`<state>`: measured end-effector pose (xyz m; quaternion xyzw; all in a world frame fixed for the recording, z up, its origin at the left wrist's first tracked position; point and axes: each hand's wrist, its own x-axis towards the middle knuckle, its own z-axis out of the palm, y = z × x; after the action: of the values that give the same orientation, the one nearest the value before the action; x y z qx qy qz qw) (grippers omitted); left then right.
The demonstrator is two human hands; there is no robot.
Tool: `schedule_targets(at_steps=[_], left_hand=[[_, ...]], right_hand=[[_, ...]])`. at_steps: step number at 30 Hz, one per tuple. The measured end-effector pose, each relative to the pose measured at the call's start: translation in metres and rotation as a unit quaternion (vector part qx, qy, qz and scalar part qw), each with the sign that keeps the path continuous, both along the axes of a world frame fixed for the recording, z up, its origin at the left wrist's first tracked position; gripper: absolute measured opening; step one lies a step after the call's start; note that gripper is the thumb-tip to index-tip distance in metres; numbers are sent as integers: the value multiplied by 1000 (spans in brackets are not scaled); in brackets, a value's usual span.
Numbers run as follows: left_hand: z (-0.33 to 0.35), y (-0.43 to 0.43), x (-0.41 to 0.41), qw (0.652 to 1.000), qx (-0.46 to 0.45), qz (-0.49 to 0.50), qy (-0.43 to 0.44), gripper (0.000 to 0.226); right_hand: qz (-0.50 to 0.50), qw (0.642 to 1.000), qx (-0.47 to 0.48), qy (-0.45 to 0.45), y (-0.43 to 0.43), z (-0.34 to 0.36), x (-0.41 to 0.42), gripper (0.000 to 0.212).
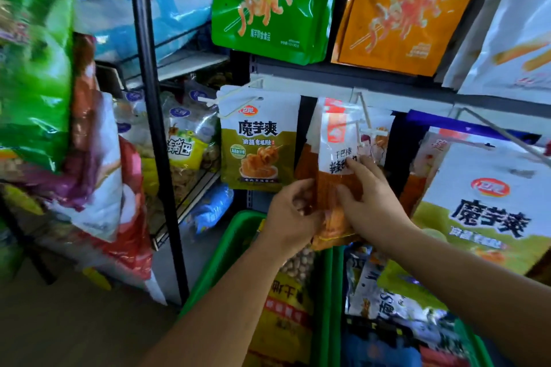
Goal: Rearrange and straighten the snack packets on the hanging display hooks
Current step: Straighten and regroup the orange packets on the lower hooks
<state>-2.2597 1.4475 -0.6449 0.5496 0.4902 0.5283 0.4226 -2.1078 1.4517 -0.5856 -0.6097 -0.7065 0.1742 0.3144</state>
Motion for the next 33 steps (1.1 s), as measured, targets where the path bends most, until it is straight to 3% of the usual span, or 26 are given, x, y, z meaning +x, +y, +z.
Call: schedule_targets(at_steps=[7,12,15,18,23,29,31,33], left_hand=[[9,-36,10,998,-26,-37,52,54],[11,-44,19,991,-33,109,66,26],[17,-50,33,994,-21,99,43,17],[30,-53,56,998,-17,57,35,30],[47,-50,85,999,11,1,40,26],[71,-37,94,998,22,-31,47,56],[73,-39,101,998,9,-49,29,52],[74,-46,115,998,13,-62,22,33]], right_hand=[[23,999,-28,8,-29,20,0,55],[34,999,-27,32,-46,39,13,21],[37,996,-7,77,-60,46,33,13],[25,995,16,98,-71,49,61,13],[-41,989,59,126,-73,50,103,16],[-56,984,110,128,-66,50,114,35],[-51,985,111,120,-68,46,115,35],[-47,984,110,131,-75,45,121,33]])
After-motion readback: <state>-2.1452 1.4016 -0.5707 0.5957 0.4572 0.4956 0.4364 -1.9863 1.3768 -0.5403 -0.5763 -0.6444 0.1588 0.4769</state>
